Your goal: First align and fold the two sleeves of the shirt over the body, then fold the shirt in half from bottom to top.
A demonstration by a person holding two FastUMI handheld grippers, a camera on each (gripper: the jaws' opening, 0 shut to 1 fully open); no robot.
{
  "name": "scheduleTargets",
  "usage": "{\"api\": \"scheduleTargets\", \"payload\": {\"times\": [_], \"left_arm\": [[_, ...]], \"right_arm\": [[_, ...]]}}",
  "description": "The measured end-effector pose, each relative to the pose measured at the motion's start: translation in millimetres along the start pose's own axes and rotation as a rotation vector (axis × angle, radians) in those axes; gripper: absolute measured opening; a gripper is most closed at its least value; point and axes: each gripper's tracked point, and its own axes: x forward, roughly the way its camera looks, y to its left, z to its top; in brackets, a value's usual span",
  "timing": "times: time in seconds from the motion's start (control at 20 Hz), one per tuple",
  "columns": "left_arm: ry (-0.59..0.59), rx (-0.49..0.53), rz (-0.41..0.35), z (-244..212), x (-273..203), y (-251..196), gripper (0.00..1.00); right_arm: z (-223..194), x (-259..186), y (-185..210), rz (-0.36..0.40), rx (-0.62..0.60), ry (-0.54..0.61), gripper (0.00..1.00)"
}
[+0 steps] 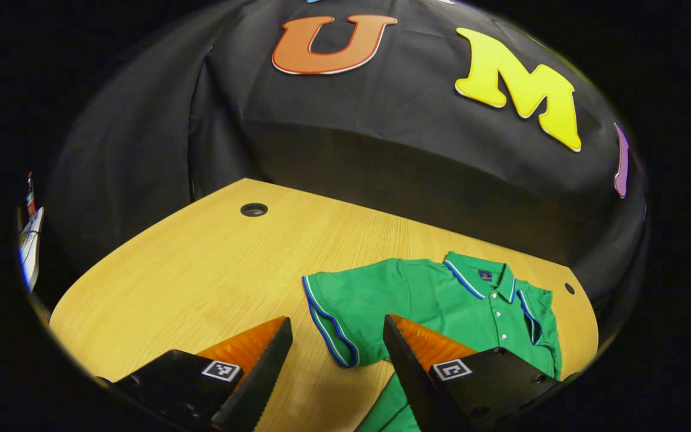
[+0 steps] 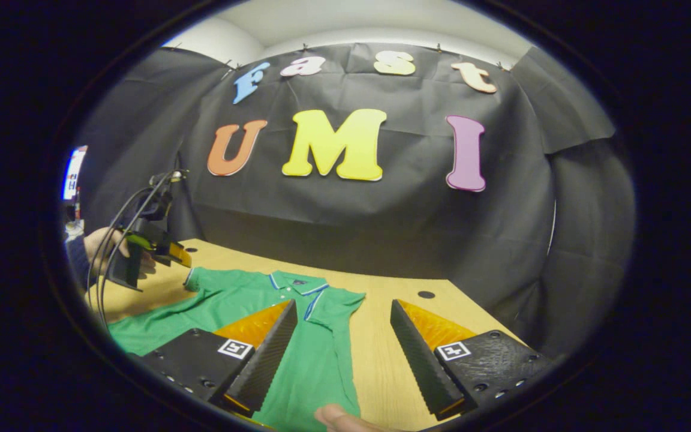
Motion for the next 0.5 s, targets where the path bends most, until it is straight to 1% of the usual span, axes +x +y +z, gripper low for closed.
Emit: {"api": "scheduleTargets", "payload": {"times": [0.05,0.1,0.15,0.2,0.25,0.3,0.35,0.4,0.45,0.5], "left_arm": [[0.023,0.005,0.003,-4.3,8.1,-3.0,0.94],[0.042,0.003,0.012,-7.4,15.1,-3.2,0.92],[0.052,-0.012,0.008,-8.5,22.6,-5.4,0.86],[0.069,-0.037,0.003,-10.3,27.0,-7.7,0.84],[0.086,-0.073,-0.007,-12.8,32.0,-9.6,0.77],[0.101,-0.106,-0.018,-14.7,36.4,-11.3,0.76],[0.118,-0.132,-0.016,-17.4,41.7,-10.3,0.70],[0.133,-0.146,0.002,-21.7,48.5,-5.1,0.65],[0.117,-0.153,0.009,-17.3,51.3,-2.2,0.50],[0.109,-0.160,0.016,-14.1,53.7,-0.5,0.44]], "right_arm": [[1.4,-0.6,-1.3,-0.005,-0.017,-0.017,0.97],[-0.9,-2.2,0.7,-0.003,-0.031,-0.024,0.95],[-2.3,-3.4,1.3,0.003,-0.036,-0.026,0.95],[-5.3,-3.4,1.9,0.011,-0.031,-0.024,0.97],[-6.8,-1.6,1.9,0.018,-0.022,-0.022,0.97],[-7.5,-0.5,-0.9,0.015,-0.006,-0.019,0.97],[-8.7,0.4,-2.4,0.014,0.011,-0.012,0.97],[-10.7,0.3,-1.6,0.024,0.027,-0.007,0.97],[-10.3,0.2,-1.1,0.034,0.035,-0.006,0.97],[-10.1,1.5,-4.5,0.031,0.040,-0.012,0.97]]}}
